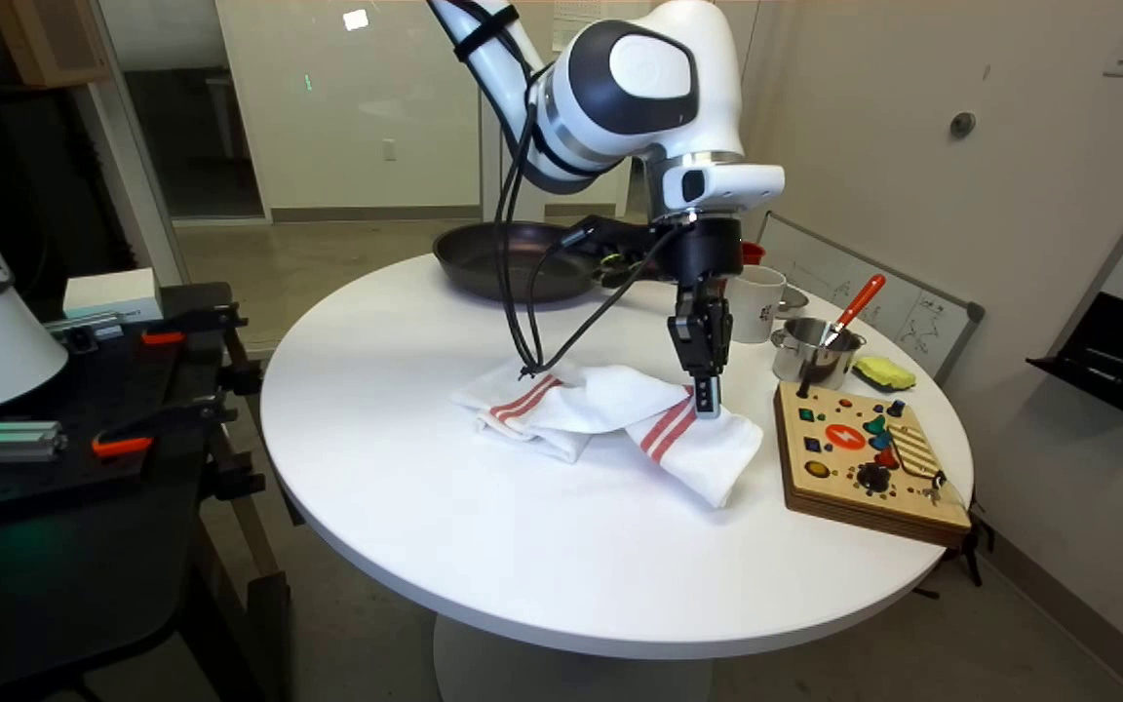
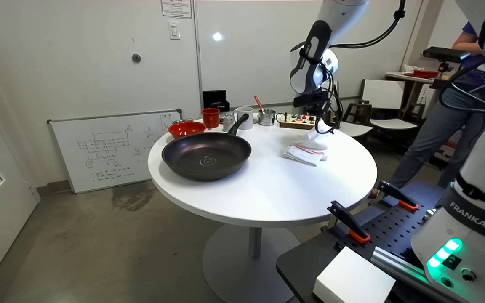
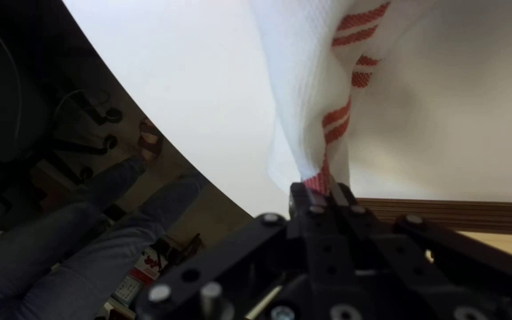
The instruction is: Unfold the towel on the table
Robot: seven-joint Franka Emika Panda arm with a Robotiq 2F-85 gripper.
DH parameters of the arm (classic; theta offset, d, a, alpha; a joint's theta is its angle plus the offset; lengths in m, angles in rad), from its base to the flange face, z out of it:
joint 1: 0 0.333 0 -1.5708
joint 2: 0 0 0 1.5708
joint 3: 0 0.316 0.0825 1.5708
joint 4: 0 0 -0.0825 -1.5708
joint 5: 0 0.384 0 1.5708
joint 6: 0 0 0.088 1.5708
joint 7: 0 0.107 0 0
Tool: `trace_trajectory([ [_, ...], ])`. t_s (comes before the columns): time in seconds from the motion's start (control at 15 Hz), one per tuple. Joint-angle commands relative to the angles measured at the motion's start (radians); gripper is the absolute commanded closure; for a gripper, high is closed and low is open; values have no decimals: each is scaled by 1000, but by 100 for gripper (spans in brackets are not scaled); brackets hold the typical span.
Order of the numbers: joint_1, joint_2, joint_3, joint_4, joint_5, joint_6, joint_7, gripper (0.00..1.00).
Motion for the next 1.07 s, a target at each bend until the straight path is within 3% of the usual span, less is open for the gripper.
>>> trace_trajectory([
  [0.0, 7, 44, -13, 67, -3, 2, 61, 98],
  [0.4, 46, 139, -87, 119, -76, 39, 192, 97],
  [1.0, 40, 239, -132, 218, -80, 45, 300, 99],
])
